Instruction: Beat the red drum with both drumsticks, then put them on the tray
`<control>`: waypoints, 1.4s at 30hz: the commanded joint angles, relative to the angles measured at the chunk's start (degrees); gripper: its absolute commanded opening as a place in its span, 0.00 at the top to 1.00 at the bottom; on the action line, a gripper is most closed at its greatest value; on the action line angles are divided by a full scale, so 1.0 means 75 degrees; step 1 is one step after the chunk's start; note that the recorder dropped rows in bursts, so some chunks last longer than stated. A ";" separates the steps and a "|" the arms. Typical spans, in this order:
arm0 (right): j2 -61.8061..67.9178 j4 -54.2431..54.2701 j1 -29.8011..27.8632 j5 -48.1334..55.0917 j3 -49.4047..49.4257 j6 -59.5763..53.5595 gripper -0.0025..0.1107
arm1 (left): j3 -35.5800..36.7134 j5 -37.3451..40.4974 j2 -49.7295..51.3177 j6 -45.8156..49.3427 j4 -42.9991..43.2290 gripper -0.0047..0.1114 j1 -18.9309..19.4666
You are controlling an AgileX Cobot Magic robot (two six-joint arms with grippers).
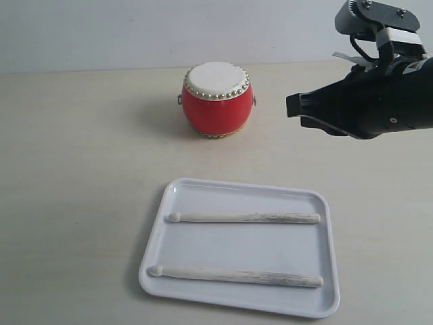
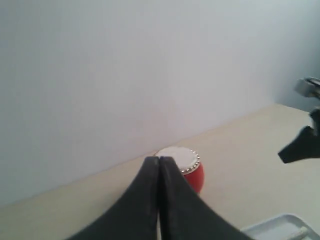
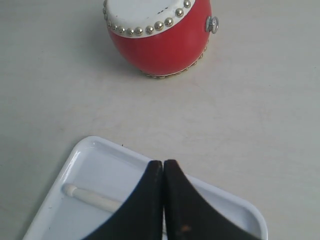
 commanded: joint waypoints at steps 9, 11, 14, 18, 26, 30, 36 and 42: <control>-0.0049 0.0017 -0.0042 -0.0077 -0.0021 0.0016 0.98 | 0.1230 -0.0637 -0.1527 -0.6465 0.6376 0.96 -0.0045; -0.0049 0.0017 -0.0042 -0.0077 -0.0021 0.0016 0.98 | 0.1601 -0.0637 -0.1921 -0.6406 0.6376 0.96 -0.0045; -0.0049 0.0017 -0.0042 -0.0077 -0.0021 0.0016 0.98 | 0.2252 -0.0637 -0.2372 -0.6560 0.6376 0.96 -0.0045; -0.0049 0.0017 -0.0042 -0.0077 -0.0021 0.0016 0.98 | 0.2985 -0.0655 -0.2372 -0.6642 0.6359 0.96 -0.0045; -0.0049 0.0017 -0.0042 -0.0077 -0.0021 0.0016 0.98 | 0.4269 -0.0994 -0.2372 -0.8114 0.6340 0.96 -0.0045; -0.0049 0.0017 -0.0042 -0.0077 -0.0021 0.0016 0.98 | 0.4622 -0.1030 -0.2372 -0.8348 0.6328 0.96 -0.0045; -0.0049 0.0017 -0.0042 -0.0077 -0.0021 0.0016 0.98 | 0.4622 -0.1225 -0.2372 -0.8299 0.6360 0.96 0.0198; -0.0049 0.0017 -0.0042 -0.0077 -0.0021 0.0016 0.98 | 0.4622 -0.1225 -0.2372 -0.8057 0.6379 0.96 0.1264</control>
